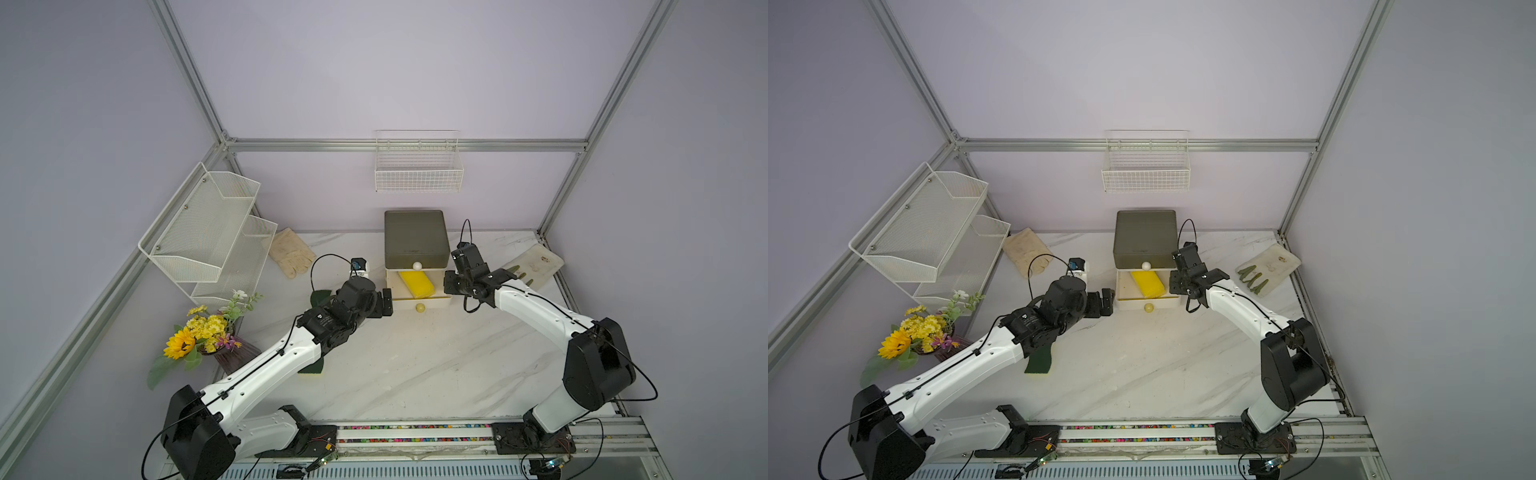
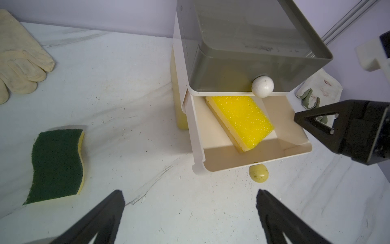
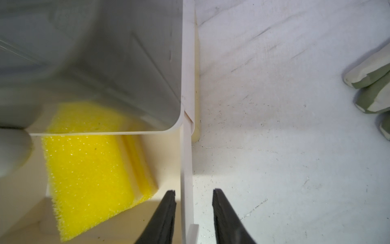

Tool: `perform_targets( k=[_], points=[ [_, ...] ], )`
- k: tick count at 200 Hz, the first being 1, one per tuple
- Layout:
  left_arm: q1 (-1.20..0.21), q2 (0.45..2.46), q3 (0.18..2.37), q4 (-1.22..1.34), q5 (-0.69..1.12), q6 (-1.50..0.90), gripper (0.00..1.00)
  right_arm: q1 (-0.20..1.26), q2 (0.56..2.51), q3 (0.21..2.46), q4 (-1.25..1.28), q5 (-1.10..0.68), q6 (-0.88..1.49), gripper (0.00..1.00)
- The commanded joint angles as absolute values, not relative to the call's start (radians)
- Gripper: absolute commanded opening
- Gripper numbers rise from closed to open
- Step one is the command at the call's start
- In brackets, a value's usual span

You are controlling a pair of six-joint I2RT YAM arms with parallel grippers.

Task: Take the sponge out of the drawer
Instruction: Open the drawer in the storage box.

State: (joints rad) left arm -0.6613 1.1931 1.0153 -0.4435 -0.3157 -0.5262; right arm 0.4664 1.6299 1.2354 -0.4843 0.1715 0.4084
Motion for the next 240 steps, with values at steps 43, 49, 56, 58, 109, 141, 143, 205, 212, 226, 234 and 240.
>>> perform_targets(
  k=[43, 49, 56, 58, 109, 141, 143, 205, 212, 226, 234, 240],
  points=[
    [-0.576, 1.173, 1.062, -0.474, -0.283, -0.35, 1.0, 0.499, 1.674, 1.274, -0.508, 0.223, 0.425, 0.19],
    [-0.572, 1.175, 1.057, -0.47, -0.284, -0.341, 1.0, 0.503, 1.677, 1.278, -0.511, 0.225, 0.425, 0.17],
    [-0.568, 1.178, 1.05, -0.463, -0.285, -0.33, 1.0, 0.506, 1.683, 1.279, -0.517, 0.227, 0.427, 0.15],
    [-0.568, 1.179, 1.049, -0.461, -0.284, -0.328, 1.0, 0.506, 1.684, 1.279, -0.518, 0.228, 0.427, 0.15],
    [-0.553, 1.193, 1.007, -0.424, -0.299, -0.305, 1.0, 0.527, 1.689, 1.279, -0.542, 0.255, 0.452, 0.02],
    [-0.551, 1.189, 0.991, -0.418, -0.297, -0.308, 1.0, 0.534, 1.673, 1.263, -0.546, 0.255, 0.462, 0.0],
    [-0.551, 1.188, 0.99, -0.417, -0.296, -0.307, 1.0, 0.535, 1.671, 1.261, -0.545, 0.255, 0.462, 0.0],
    [-0.541, 1.186, 0.985, -0.416, -0.297, -0.309, 1.0, 0.55, 1.614, 1.198, -0.534, 0.236, 0.474, 0.0],
    [-0.54, 1.187, 0.985, -0.416, -0.296, -0.31, 1.0, 0.55, 1.605, 1.189, -0.53, 0.236, 0.475, 0.0],
    [-0.537, 1.187, 0.983, -0.416, -0.295, -0.31, 1.0, 0.55, 1.588, 1.171, -0.526, 0.233, 0.477, 0.0],
    [-0.537, 1.187, 0.983, -0.414, -0.292, -0.312, 1.0, 0.55, 1.579, 1.164, -0.526, 0.232, 0.478, 0.0],
    [-0.535, 1.187, 0.983, -0.414, -0.291, -0.312, 1.0, 0.551, 1.573, 1.157, -0.522, 0.228, 0.479, 0.0]
  ],
)
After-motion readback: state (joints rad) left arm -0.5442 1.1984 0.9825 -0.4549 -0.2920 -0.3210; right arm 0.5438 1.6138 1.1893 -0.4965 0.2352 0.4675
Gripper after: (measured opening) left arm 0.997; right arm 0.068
